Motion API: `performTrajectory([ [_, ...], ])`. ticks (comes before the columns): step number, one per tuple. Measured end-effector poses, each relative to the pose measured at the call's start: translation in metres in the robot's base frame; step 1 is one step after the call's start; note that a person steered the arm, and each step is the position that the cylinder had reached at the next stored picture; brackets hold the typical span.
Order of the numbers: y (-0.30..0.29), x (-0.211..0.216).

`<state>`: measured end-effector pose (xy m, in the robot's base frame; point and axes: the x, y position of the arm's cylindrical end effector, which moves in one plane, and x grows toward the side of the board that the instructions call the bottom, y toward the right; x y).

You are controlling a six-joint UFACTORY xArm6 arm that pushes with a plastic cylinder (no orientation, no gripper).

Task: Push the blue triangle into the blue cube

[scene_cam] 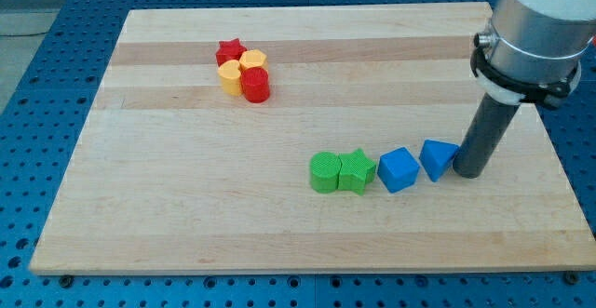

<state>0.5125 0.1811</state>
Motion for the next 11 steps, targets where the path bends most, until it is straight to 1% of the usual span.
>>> performTrajectory([
  [1, -0.002, 0.002],
  [2, 0.023, 0.000],
  [3, 0.044, -0.017],
  [5, 0.027, -0.018],
  [8, 0.005, -0.007],
  [10, 0.007, -0.008],
  [11, 0.021, -0.018],
])
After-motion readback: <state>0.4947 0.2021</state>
